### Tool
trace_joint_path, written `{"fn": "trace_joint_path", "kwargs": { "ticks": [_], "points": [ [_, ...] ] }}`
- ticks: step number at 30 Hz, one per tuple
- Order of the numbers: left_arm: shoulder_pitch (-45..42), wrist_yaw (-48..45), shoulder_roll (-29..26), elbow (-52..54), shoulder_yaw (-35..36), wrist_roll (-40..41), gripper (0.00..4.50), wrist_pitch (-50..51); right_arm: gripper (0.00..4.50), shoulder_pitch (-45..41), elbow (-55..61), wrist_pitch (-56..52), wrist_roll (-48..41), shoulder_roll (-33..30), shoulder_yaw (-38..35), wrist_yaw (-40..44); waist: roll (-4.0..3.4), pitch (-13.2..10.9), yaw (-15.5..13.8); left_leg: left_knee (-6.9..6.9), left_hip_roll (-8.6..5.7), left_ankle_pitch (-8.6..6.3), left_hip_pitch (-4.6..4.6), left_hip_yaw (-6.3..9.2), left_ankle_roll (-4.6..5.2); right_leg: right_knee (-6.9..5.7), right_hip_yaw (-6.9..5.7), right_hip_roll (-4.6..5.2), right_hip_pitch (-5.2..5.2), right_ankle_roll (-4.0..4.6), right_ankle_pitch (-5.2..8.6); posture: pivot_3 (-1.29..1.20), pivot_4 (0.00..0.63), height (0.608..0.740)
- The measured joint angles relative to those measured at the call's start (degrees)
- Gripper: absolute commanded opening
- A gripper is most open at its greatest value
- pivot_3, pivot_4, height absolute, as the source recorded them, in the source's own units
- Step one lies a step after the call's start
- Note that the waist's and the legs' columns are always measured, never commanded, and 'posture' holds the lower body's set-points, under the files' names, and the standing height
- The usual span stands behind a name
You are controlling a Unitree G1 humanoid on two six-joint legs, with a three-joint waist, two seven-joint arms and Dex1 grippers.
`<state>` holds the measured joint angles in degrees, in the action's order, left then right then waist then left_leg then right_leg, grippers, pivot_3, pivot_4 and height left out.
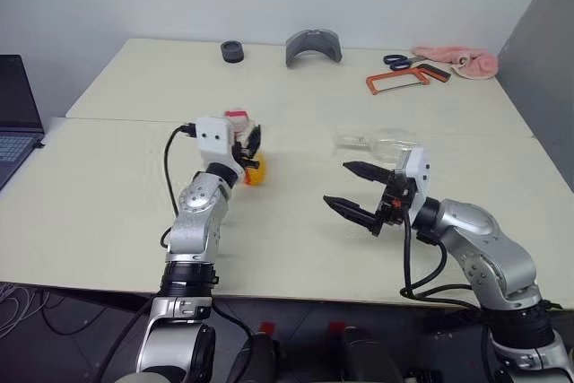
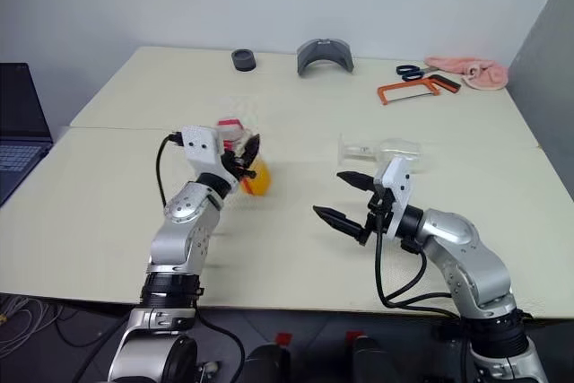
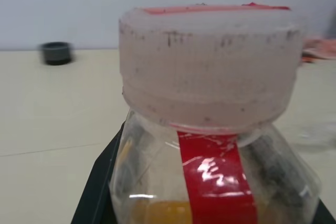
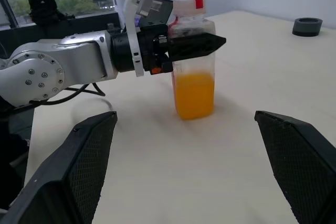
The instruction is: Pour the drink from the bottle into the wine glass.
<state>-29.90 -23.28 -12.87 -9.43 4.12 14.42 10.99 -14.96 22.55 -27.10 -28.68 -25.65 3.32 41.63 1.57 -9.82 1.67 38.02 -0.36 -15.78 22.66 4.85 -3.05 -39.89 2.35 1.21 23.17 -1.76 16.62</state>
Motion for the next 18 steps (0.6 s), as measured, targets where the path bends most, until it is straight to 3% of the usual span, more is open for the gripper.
{"fn": "trace_joint_path", "kwargs": {
  "ticks": [10, 18],
  "points": [
    [-3.3, -25.1, -3.4, -0.5, -6.1, 6.1, 1.78, 1.0, 4.5, 5.3, 5.1, 2.0, 2.5, 0.3, -0.8, -5.6, 0.0, 0.0, 0.1, 0.0, 0.0, -0.03, 0.0, -0.02, 0.06, 0.0, 0.02, -0.05, 0.0, 0.0, 0.0, 0.0, 0.15, 0.74],
    [-6.0, -42.7, -4.3, -6.1, -13.3, 5.7, 1.78, -1.9, 4.5, -0.1, 14.2, -11.4, -5.6, -2.3, -4.0, -11.1, -0.02, 0.0, 0.3, -0.01, -0.02, -0.04, -0.03, -0.03, 0.08, 0.0, 0.03, -0.17, 0.0, 0.01, 0.01, 0.0, 0.15, 0.74]
  ]
}}
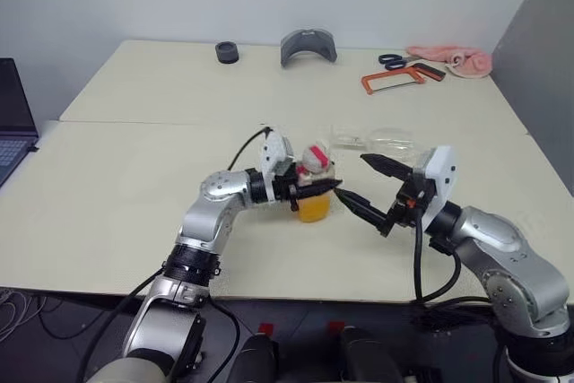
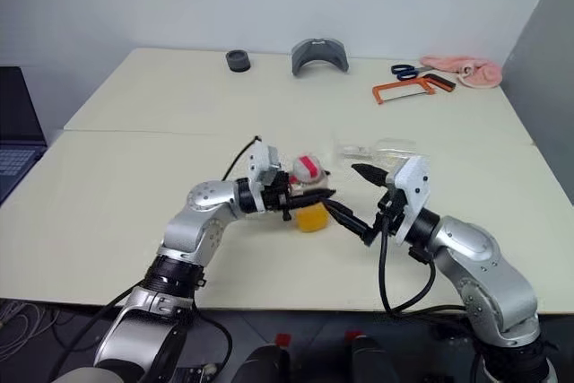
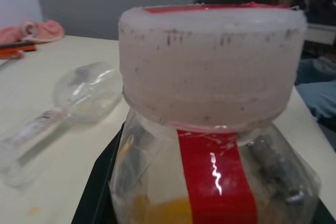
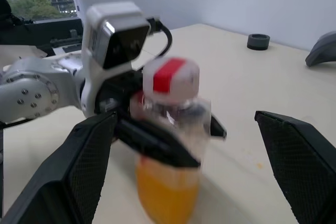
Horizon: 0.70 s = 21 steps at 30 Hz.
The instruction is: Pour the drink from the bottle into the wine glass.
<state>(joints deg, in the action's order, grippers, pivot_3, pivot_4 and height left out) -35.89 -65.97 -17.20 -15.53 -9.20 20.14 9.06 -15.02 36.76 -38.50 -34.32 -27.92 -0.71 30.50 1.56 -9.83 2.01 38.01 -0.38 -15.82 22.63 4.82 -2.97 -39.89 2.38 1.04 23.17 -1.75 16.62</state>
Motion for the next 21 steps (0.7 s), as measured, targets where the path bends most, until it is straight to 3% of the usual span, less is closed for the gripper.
{"fn": "trace_joint_path", "kwargs": {
  "ticks": [6, 20, 21],
  "points": [
    [-3.4, -4.0, 0.8, -3.6, -0.1, 0.0, 1.78, -2.3, 4.5, -6.3, 0.7, -4.6, -1.7, 0.5, 1.6, -2.7, 0.0, 0.0, -0.2, 0.01, -0.01, -0.01, 0.06, 0.03, 0.01, 0.02, -0.02, 0.07, 0.0, 0.0, 0.0, 0.0, 0.15, 0.74],
    [-4.7, -5.7, 1.9, -7.0, -0.1, -1.0, 1.78, -4.7, 4.5, -9.5, -5.3, -3.0, 5.1, 4.3, 6.6, -5.2, 0.0, 0.0, -0.1, 0.02, 0.0, -0.01, 0.07, 0.06, 0.01, 0.01, -0.02, 0.07, 0.03, 0.0, 0.0, 0.0, 0.15, 0.74],
    [-4.7, -5.7, 1.9, -7.0, -0.1, -1.1, 1.78, -4.7, 4.32, -9.5, -5.7, -2.8, 5.5, 4.3, 6.7, -5.1, 0.0, 0.0, -0.1, 0.02, 0.0, -0.01, 0.07, 0.06, 0.01, 0.01, -0.02, 0.07, 0.03, 0.0, 0.0, 0.0, 0.15, 0.74]
  ]
}}
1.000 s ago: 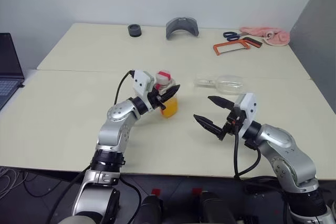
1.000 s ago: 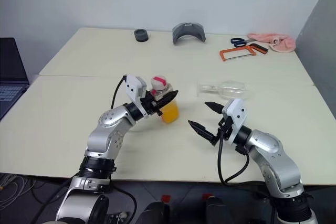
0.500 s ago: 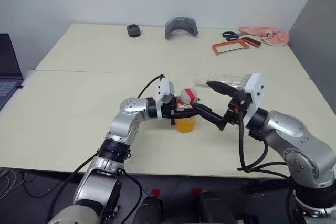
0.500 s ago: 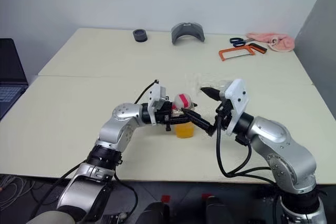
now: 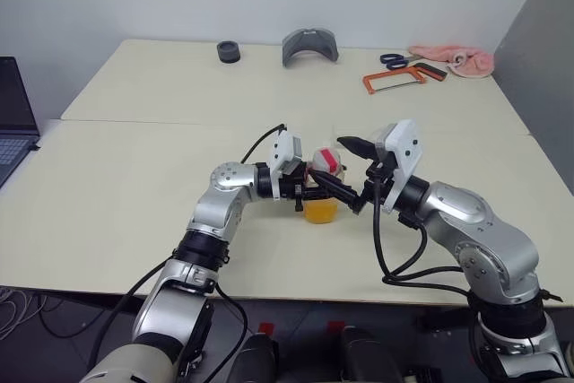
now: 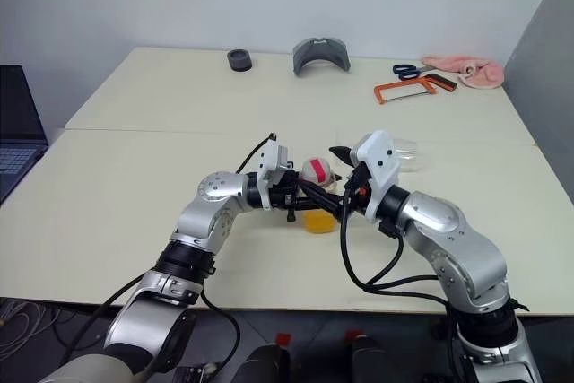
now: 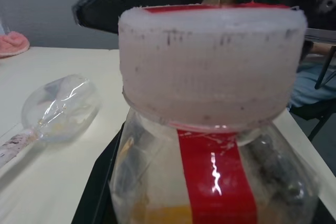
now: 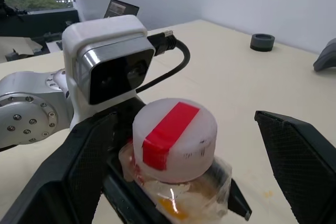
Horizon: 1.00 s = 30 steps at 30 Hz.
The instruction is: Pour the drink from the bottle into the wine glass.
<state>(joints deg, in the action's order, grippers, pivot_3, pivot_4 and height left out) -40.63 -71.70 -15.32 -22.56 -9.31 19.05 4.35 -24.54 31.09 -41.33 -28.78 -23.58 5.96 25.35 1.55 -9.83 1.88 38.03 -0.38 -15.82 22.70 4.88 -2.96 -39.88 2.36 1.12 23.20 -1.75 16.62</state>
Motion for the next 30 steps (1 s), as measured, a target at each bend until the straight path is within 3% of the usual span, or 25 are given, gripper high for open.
{"fn": "trace_joint_path", "kwargs": {
  "ticks": [2, 8, 13, 20, 24, 30],
  "points": [
    [0.0, -0.1, 0.0, 0.0, 0.0, -0.1, 1.78, 0.0, 3.88, 0.0, -0.3, 0.3, 0.6, 0.2, 0.0, 0.0, 0.0, 0.0, 0.0, 0.0, 0.0, 0.0, 0.0, 0.01, 0.0, 0.0, 0.0, 0.0, 0.0, 0.0, 0.0, 0.0, 0.15, 0.74],
    [0.0, 0.1, -0.1, 0.0, 0.2, -0.1, 1.78, 0.0, 1.87, 0.0, -0.3, 0.8, 0.5, 1.0, 1.1, 1.6, 0.0, 0.0, 0.0, 0.0, 0.0, 0.0, 0.0, 0.06, 0.0, 0.0, 0.0, 0.0, 0.0, 0.0, 0.0, 0.0, 0.15, 0.74],
    [0.0, -0.8, -0.2, 0.0, 0.2, -0.1, 1.77, -0.1, 1.88, -2.0, -2.7, 3.2, 0.5, -2.8, 1.8, 7.9, 0.0, 0.0, 0.0, 0.0, -0.03, 0.0, -0.01, 0.04, 0.0, 0.0, 0.0, -0.01, 0.0, 0.0, 0.0, 0.0, 0.15, 0.74],
    [-0.8, -4.1, -0.3, 0.7, -0.3, -0.1, 1.77, 0.4, 1.88, -14.6, -20.1, 13.7, 0.4, -11.6, 4.7, 34.5, -0.02, 0.0, 0.2, 0.01, -0.07, 0.0, -0.03, -0.1, 0.01, 0.02, 0.0, -0.05, 0.0, 0.0, 0.0, 0.0, 0.15, 0.74],
    [-1.3, -4.4, -0.4, 1.4, -0.5, -0.3, 1.76, 0.4, 1.88, -17.8, -23.7, 13.7, 0.2, -12.6, 4.9, 40.0, -0.02, -0.1, 0.1, 0.01, 0.05, 0.0, 0.0, 0.01, 0.01, 0.02, -0.04, 0.0, 0.0, 0.01, 0.0, 0.0, 0.15, 0.74],
    [-1.3, -3.6, -1.6, 1.4, 0.8, -0.1, 1.74, 0.6, 3.97, -7.3, -17.6, 11.5, -0.4, -11.5, -1.8, 30.4, -0.03, -0.1, -0.1, 0.05, 0.04, 0.0, 0.14, 0.25, 0.0, 0.02, -0.02, 0.17, 0.06, 0.0, 0.0, 0.0, 0.15, 0.74]
  ]
}}
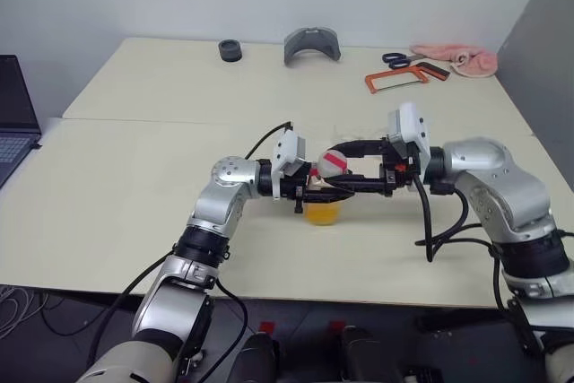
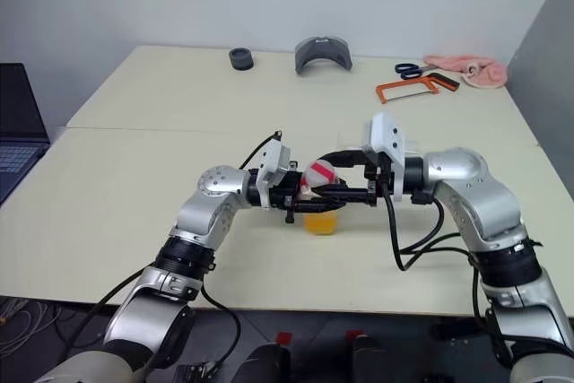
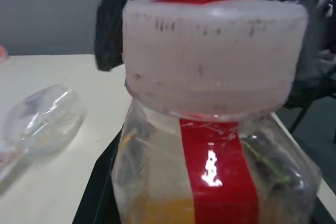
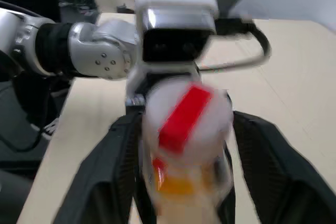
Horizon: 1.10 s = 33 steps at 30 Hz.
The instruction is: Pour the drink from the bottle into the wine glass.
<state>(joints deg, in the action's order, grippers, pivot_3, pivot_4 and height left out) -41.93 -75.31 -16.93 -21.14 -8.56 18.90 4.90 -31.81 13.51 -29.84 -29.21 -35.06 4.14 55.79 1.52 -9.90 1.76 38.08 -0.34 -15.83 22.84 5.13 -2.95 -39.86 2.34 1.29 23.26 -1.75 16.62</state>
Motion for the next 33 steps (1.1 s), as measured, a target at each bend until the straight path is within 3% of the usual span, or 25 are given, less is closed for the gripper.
{"fn": "trace_joint_path", "kwargs": {
  "ticks": [2, 7, 11, 16, 22, 25, 31, 33],
  "points": [
    [0.0, 0.3, -0.4, -0.1, 0.5, 0.0, 1.74, 0.0, 4.5, 3.3, 5.6, -1.6, -1.2, 1.9, -3.6, -5.8, -0.01, 0.0, 0.0, -0.01, 0.01, 0.0, 0.0, 0.1, 0.0, -0.02, -0.01, -0.01, 0.01, 0.0, 0.0, 0.0, 0.15, 0.74],
    [-0.3, 0.7, 0.2, -1.9, 0.5, -0.1, 1.73, -0.4, 4.5, 11.7, 22.8, -6.9, -1.6, 8.8, -4.2, -21.5, -0.03, 0.0, 0.2, -0.03, -0.02, 0.0, -0.03, 0.21, -0.01, -0.02, -0.03, -0.09, -0.01, 0.0, 0.0, 0.0, 0.15, 0.74],
    [-1.2, 0.8, 0.9, -4.2, 0.5, -0.2, 1.73, -1.5, 4.5, 12.3, 24.5, -9.0, 1.7, 15.4, 0.6, -31.0, -0.05, 0.0, 0.3, 0.0, -0.07, 0.02, -0.06, 0.2, -0.01, -0.06, -0.04, -0.15, -0.01, -0.01, 0.01, 0.0, 0.15, 0.74],
    [-2.1, 0.7, 1.3, -6.5, 0.5, -0.3, 1.73, -2.8, 4.5, 10.9, 22.8, -8.8, 6.6, 17.7, 3.5, -36.0, -0.05, 0.0, 0.2, -0.01, -0.08, 0.02, -0.05, 0.18, -0.02, -0.04, -0.03, -0.14, -0.01, -0.01, 0.01, 0.0, 0.15, 0.74],
    [-2.3, 0.7, 1.9, -7.1, 0.5, -1.0, 1.73, -4.0, 4.5, 10.6, 21.3, -8.6, 8.2, 18.1, 4.0, -36.4, -0.05, 0.0, 0.2, -0.02, -0.08, 0.01, -0.05, 0.2, -0.01, -0.03, -0.04, -0.15, -0.01, -0.01, 0.01, 0.0, 0.15, 0.74],
    [-2.3, 0.7, 2.1, -7.1, 0.5, -1.0, 1.73, -4.2, 3.9, 10.6, 20.8, -8.6, 8.3, 19.1, 4.0, -36.5, -0.05, 0.0, 0.2, -0.02, -0.08, 0.01, -0.05, 0.19, -0.01, -0.03, -0.03, -0.15, -0.01, 0.0, 0.01, 0.0, 0.15, 0.74],
    [-2.3, 1.0, 2.1, -7.1, 0.6, -1.1, 1.73, -4.2, 1.87, 10.4, 19.3, -8.2, 7.5, 20.3, 4.1, -35.0, -0.05, 0.0, 0.2, -0.02, -0.08, 0.01, -0.04, 0.19, -0.01, -0.04, -0.04, -0.15, -0.01, 0.0, 0.0, 0.0, 0.15, 0.74],
    [-2.3, 1.0, 2.1, -7.1, 0.7, -1.1, 1.73, -4.2, 1.87, 9.9, 18.7, -8.0, 7.3, 19.9, 4.0, -33.8, -0.05, 0.0, 0.2, -0.02, -0.09, 0.01, -0.05, 0.19, -0.01, -0.04, -0.04, -0.15, -0.01, 0.0, 0.01, 0.0, 0.15, 0.74]
  ]
}}
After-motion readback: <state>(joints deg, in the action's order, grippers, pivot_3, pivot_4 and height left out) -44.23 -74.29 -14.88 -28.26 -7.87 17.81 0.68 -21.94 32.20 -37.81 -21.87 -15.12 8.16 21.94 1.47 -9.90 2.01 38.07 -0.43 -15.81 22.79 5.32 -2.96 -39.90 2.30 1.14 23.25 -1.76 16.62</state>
